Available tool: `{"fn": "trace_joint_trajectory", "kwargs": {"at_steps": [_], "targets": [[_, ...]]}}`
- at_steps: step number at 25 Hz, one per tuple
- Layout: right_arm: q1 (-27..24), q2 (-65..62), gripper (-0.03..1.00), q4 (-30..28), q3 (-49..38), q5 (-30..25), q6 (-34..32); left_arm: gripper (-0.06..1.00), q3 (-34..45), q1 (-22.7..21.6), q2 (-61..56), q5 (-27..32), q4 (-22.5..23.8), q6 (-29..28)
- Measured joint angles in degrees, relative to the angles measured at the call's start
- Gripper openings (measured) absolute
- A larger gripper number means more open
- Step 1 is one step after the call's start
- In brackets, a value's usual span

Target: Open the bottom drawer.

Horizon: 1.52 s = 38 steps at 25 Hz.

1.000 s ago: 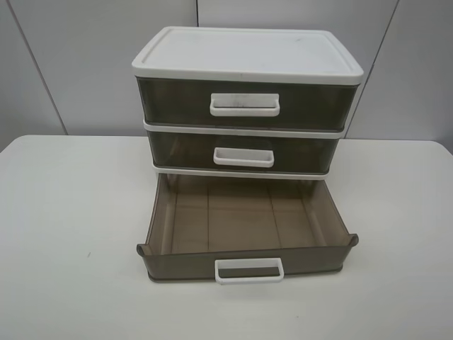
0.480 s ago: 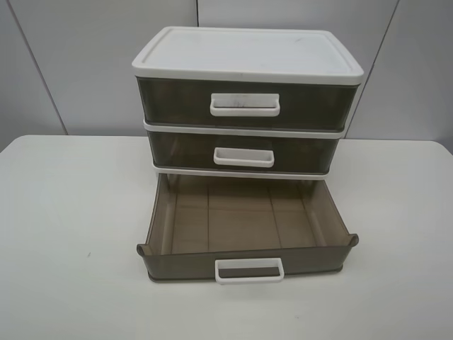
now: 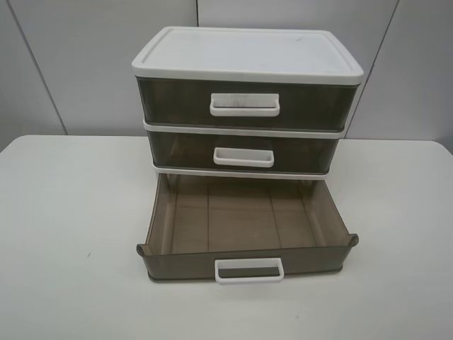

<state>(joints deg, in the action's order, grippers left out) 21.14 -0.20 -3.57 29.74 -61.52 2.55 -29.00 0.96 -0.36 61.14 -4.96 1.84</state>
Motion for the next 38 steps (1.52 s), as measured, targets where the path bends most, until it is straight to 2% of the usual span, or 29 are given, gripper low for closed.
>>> {"fn": "trace_joint_trajectory", "kwargs": {"at_steps": [5, 30, 34, 38], "targets": [[1.8, 0.0, 0.83, 0.0, 0.0, 0.0, 0.0, 0.78, 0.0, 0.0, 0.0, 0.0, 0.0, 0.0], [1.8, 0.0, 0.83, 0.0, 0.0, 0.0, 0.0, 0.78, 0.0, 0.0, 0.0, 0.0, 0.0, 0.1], [-2.5, 0.0, 0.83, 0.0, 0.0, 0.0, 0.0, 0.78, 0.0, 0.0, 0.0, 0.0, 0.0, 0.1], [-10.1, 0.0, 0.83, 0.0, 0.0, 0.0, 0.0, 0.78, 0.0, 0.0, 0.0, 0.0, 0.0, 0.1]]}}
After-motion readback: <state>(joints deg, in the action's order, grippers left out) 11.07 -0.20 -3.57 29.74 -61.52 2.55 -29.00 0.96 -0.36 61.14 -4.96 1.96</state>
